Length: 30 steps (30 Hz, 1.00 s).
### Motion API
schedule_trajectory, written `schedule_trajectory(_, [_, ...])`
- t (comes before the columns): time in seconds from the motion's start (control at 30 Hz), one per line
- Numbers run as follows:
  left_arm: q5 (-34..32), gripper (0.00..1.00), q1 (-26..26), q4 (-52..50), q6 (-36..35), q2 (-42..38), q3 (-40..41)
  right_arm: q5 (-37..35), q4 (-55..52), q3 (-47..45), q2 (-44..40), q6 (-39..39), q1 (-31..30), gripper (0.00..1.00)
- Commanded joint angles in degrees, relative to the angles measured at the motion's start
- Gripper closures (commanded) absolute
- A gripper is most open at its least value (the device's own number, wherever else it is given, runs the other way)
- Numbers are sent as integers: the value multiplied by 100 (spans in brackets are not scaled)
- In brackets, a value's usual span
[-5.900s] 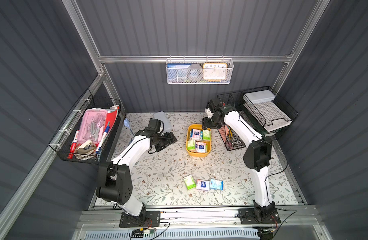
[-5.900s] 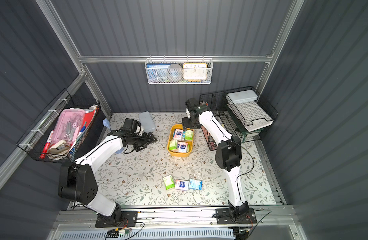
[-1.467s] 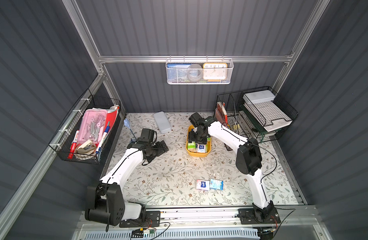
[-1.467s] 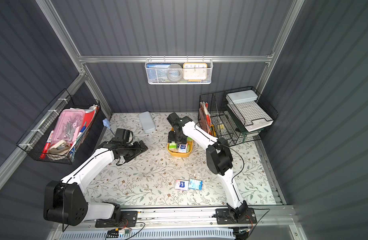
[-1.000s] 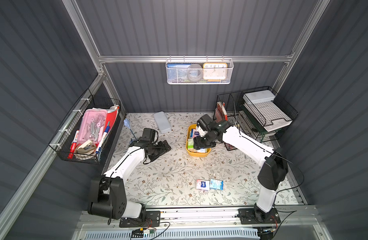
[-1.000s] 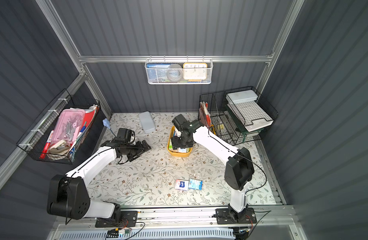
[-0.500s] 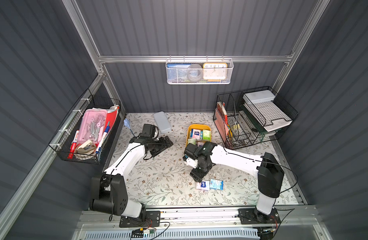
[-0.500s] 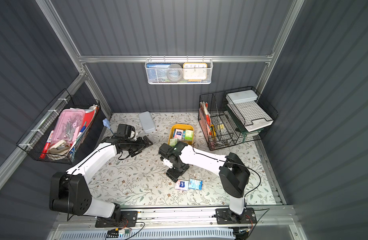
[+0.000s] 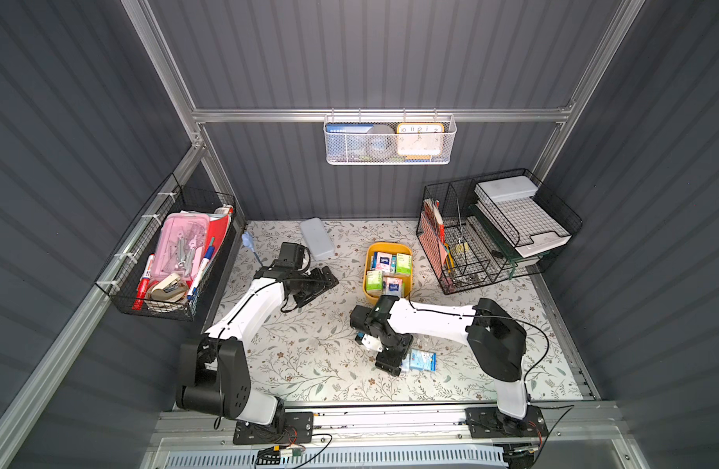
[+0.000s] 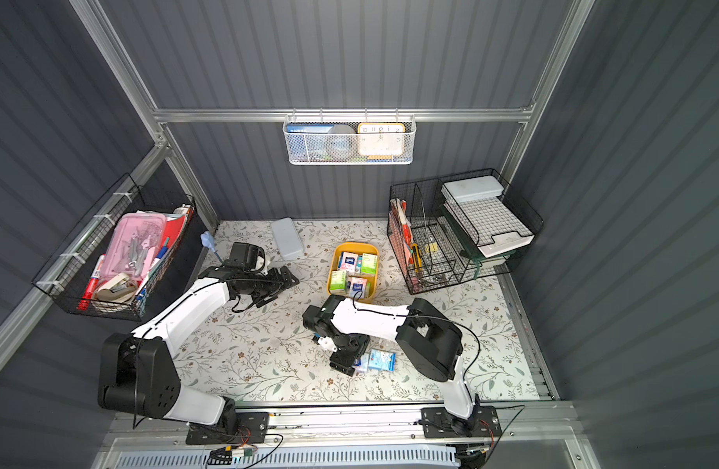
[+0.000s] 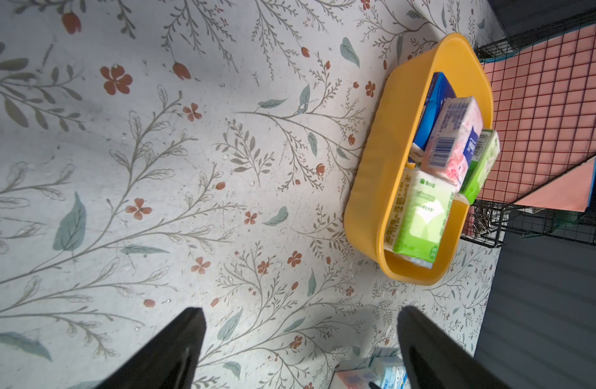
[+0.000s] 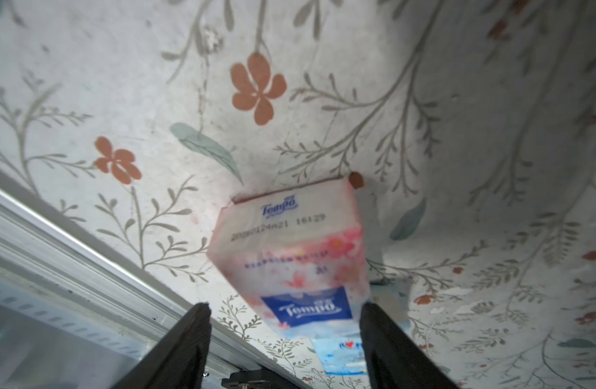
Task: Put the pocket tissues into the storage box
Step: Pick up the pocket tissues from the center of the board.
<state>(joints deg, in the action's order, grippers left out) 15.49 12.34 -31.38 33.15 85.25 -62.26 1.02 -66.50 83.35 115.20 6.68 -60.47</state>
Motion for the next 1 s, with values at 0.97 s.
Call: schedule_trajectory(0.97, [-5,6,-32,-193,34,-93,-59,-263,-163,446,350,82,198,56])
